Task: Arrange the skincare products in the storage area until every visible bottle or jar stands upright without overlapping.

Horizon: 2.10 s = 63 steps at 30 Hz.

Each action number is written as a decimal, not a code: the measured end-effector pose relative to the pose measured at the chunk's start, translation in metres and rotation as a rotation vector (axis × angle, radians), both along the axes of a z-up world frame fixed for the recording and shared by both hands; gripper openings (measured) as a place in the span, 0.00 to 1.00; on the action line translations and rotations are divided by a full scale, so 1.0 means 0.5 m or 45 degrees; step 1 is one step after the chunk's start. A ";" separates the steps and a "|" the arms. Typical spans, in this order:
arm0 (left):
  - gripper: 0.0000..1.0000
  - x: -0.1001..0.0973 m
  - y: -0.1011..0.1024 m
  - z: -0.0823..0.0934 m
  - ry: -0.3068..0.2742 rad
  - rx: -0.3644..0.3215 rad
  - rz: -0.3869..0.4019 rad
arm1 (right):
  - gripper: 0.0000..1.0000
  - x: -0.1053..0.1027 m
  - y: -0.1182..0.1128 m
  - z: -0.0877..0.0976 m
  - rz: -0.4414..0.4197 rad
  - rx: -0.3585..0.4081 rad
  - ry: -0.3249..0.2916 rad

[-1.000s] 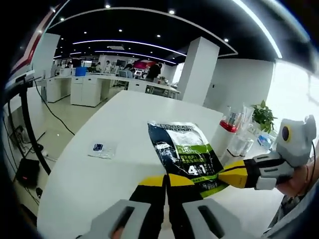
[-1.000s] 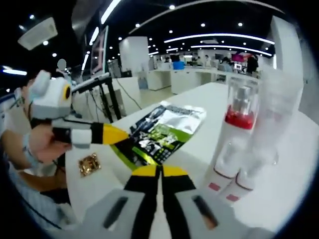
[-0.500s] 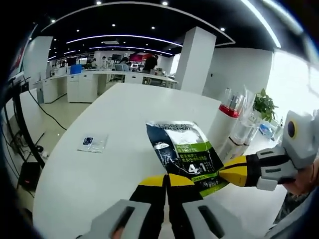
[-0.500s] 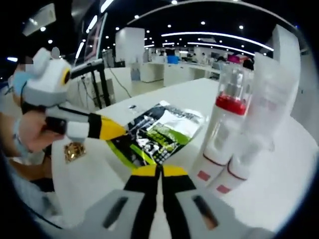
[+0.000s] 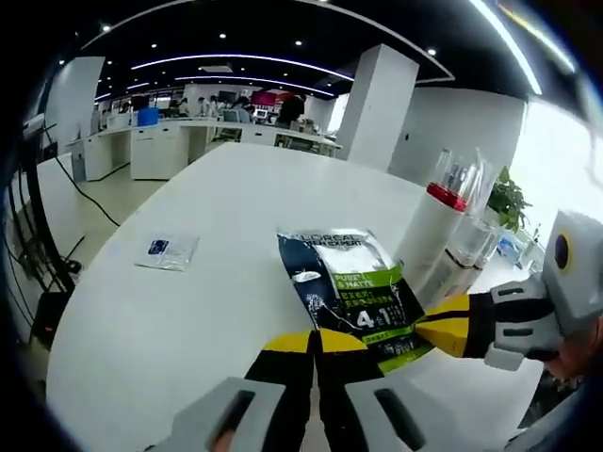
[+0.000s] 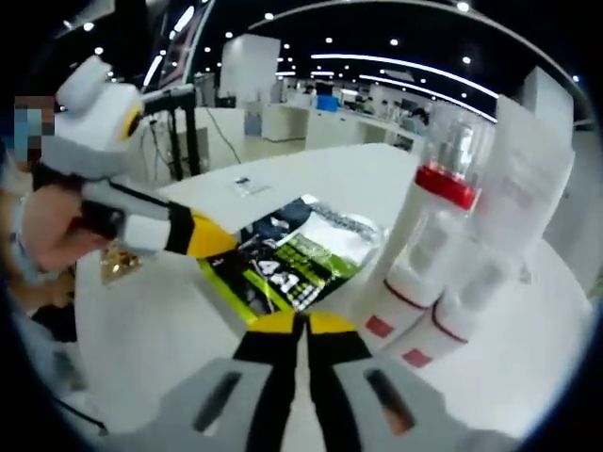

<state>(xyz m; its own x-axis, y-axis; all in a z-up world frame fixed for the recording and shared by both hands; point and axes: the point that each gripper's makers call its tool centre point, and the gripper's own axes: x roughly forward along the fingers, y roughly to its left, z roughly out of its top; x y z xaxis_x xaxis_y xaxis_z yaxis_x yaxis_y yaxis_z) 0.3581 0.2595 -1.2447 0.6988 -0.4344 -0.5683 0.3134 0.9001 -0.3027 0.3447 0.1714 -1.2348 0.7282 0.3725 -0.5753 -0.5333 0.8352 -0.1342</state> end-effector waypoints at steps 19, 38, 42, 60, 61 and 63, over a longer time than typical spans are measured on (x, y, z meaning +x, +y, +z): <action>0.00 -0.008 -0.004 -0.029 0.024 0.038 0.027 | 0.00 -0.020 -0.008 -0.044 0.043 -0.025 0.079; 0.01 -0.007 -0.016 -0.008 -0.149 0.256 -0.087 | 0.00 -0.021 -0.006 -0.046 0.071 -0.091 0.053; 0.01 -0.008 0.003 -0.036 -0.098 0.320 -0.076 | 0.00 -0.021 -0.007 -0.047 0.060 -0.076 0.052; 0.03 -0.005 0.004 -0.037 -0.121 0.313 -0.077 | 0.02 -0.022 -0.016 -0.044 0.006 -0.012 0.053; 0.05 -0.005 -0.001 -0.031 -0.111 0.272 -0.073 | 0.03 -0.023 -0.017 -0.043 -0.001 0.006 0.059; 0.06 -0.002 -0.007 -0.014 -0.124 0.225 -0.077 | 0.06 -0.022 -0.016 -0.032 -0.010 0.038 0.037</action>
<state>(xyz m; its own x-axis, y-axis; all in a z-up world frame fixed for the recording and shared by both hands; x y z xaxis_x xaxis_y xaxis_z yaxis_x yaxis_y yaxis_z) 0.3570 0.2560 -1.2517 0.7297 -0.3771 -0.5704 0.3888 0.9150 -0.1075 0.3336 0.1636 -1.2508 0.7140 0.3845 -0.5852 -0.5303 0.8427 -0.0933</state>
